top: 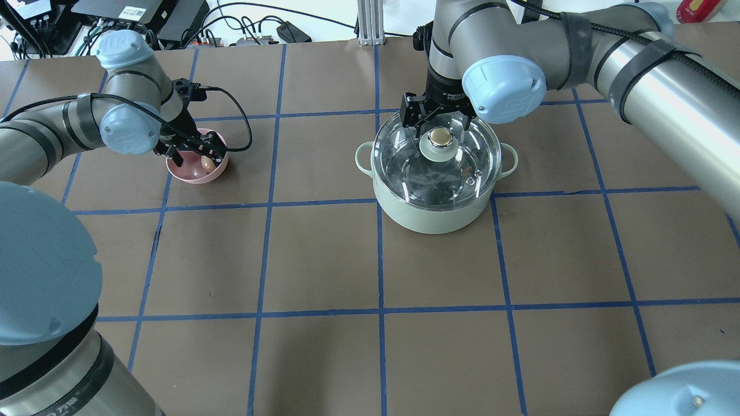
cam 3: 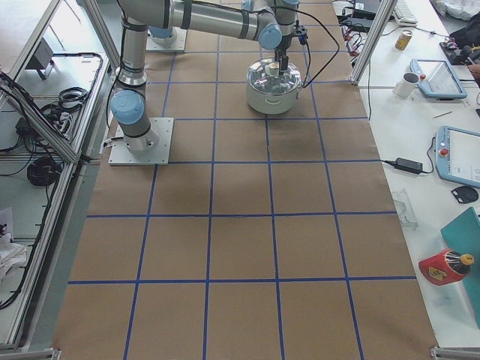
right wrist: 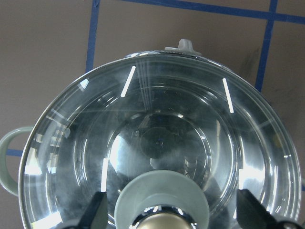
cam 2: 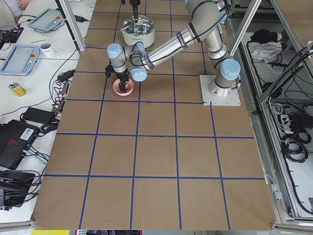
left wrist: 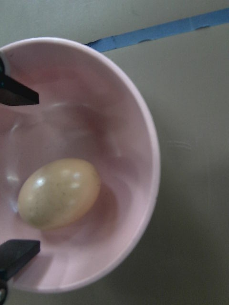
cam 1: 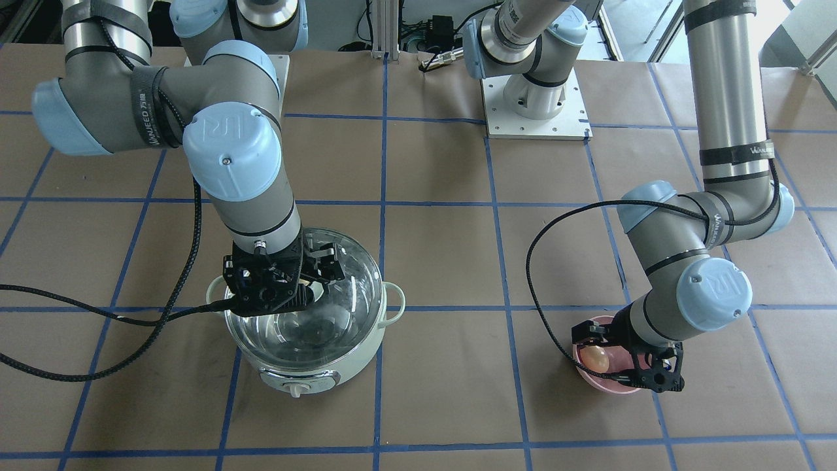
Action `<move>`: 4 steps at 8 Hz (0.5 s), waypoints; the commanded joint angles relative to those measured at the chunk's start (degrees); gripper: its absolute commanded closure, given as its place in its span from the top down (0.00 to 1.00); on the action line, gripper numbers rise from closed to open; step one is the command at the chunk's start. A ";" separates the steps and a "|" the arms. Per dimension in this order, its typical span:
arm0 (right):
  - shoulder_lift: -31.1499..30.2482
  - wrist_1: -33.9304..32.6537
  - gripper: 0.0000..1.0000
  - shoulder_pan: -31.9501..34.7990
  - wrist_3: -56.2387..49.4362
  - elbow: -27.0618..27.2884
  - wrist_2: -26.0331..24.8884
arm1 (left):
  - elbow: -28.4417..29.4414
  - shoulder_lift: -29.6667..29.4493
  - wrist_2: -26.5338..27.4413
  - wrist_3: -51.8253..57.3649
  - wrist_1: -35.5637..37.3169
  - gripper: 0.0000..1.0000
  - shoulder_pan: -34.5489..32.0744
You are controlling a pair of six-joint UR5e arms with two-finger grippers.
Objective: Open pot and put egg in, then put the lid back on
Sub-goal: 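Grasp the glass lid knob with the right gripper while the left gripper grasps the egg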
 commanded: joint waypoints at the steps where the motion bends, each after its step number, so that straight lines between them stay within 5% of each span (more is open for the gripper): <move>1: -0.07 1.65 0.93 0.00 0.01 0.27 -0.03 | 0.01 -0.93 0.65 -0.08 2.60 1.00 0.00; 2: -0.07 2.79 0.92 0.00 0.01 0.27 0.06 | 0.01 -1.02 0.47 -0.17 2.70 1.00 0.00; 3: -0.07 2.98 0.82 0.00 0.01 0.18 0.58 | 0.01 -1.02 0.30 -0.17 3.40 0.89 0.00; 4: -0.25 2.98 0.66 0.00 0.01 0.09 0.76 | 0.01 -1.28 0.38 -0.26 3.49 0.68 0.00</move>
